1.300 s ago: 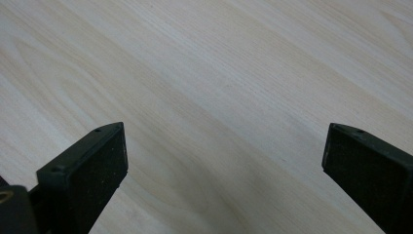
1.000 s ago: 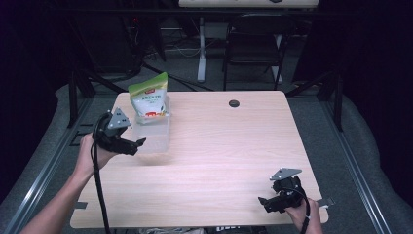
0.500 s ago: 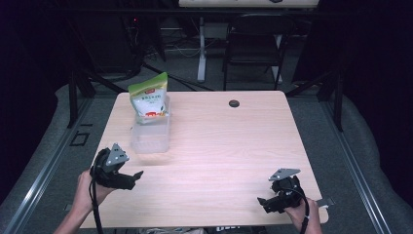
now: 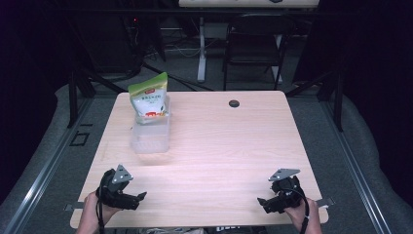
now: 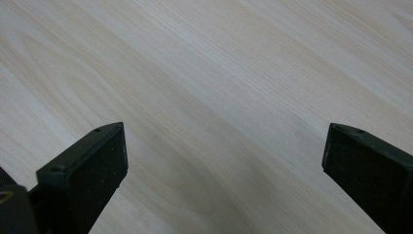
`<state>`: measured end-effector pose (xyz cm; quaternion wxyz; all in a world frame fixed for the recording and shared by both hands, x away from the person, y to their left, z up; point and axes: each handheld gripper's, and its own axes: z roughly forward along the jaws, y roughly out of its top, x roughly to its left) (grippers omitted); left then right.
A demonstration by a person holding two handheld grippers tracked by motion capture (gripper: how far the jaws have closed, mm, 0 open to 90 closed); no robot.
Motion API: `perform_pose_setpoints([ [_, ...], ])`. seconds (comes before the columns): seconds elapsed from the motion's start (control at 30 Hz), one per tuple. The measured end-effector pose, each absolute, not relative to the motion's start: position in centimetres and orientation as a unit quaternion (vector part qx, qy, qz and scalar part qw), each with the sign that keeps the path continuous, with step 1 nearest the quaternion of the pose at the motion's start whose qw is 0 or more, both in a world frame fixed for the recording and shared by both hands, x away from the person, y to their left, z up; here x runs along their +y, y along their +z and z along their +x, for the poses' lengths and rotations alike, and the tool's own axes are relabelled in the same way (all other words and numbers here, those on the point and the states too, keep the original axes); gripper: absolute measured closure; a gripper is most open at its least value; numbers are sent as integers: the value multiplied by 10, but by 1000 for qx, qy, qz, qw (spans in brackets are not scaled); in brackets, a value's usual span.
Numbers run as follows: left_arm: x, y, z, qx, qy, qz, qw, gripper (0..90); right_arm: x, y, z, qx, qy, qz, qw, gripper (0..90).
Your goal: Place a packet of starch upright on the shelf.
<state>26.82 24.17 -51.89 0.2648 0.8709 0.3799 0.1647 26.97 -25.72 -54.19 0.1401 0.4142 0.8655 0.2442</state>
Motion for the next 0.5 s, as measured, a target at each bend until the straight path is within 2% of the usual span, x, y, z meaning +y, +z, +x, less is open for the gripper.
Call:
perform_pose_setpoints([
  [0.5, 243, -533, 273, 365, 137, 881, 270, 51, -257, -543, 269, 871, 247, 404, 134, 20],
])
